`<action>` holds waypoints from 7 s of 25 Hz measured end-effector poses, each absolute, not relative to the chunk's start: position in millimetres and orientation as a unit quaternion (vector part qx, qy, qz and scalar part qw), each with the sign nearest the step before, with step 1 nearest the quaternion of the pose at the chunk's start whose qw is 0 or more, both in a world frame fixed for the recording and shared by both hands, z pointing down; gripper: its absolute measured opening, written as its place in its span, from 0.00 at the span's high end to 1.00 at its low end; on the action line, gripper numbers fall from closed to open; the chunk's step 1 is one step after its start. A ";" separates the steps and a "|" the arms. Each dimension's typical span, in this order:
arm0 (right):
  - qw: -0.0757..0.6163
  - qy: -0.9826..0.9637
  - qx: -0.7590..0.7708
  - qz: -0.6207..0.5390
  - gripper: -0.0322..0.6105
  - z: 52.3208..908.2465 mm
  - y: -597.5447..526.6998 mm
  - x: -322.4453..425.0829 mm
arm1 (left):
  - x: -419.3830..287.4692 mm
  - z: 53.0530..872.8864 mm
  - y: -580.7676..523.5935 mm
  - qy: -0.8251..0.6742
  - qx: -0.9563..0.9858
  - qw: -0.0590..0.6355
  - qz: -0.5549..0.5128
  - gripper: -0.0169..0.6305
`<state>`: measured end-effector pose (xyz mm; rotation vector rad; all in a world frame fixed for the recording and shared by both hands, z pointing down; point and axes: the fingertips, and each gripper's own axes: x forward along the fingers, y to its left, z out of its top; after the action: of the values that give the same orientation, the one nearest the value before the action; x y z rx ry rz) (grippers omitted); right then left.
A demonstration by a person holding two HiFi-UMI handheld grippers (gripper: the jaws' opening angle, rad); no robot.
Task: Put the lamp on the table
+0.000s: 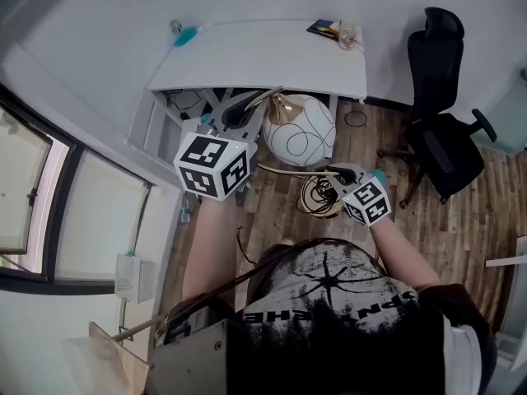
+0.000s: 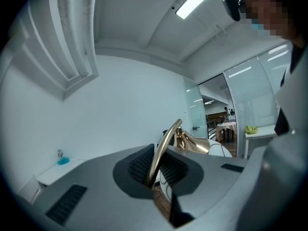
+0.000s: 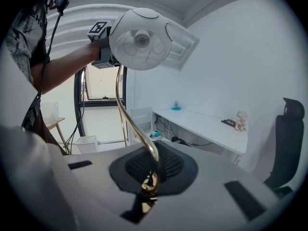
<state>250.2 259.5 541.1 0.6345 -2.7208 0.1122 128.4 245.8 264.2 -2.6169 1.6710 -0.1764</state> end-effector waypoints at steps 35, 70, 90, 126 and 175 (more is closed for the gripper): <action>0.194 -0.954 0.215 0.070 0.92 573.1 122.5 73.0 | -53.4 298.5 100.4 0.538 -0.841 -0.011 -0.061 0.93; 0.196 -0.968 0.138 0.070 0.92 576.8 -172.7 29.0 | -93.6 300.7 -179.8 0.597 -0.799 -0.023 -0.072 0.93; 0.203 -0.962 0.162 0.080 0.92 586.9 -232.6 -10.7 | -134.5 311.6 -246.7 0.575 -0.814 -0.030 -0.072 0.93; 0.187 -0.939 0.266 0.111 0.92 583.0 -454.0 -190.0 | -297.2 303.9 -490.9 0.476 -0.874 -0.026 -0.091 0.93; 0.160 -0.927 0.303 0.153 0.88 626.5 -687.8 -317.0 | -347.4 310.5 -673.5 0.492 -0.846 0.099 -0.181 0.94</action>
<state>-317.0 -687.8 626.5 0.8664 -2.6477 0.4377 -347.4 -673.5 310.5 -2.5014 1.4563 -0.5366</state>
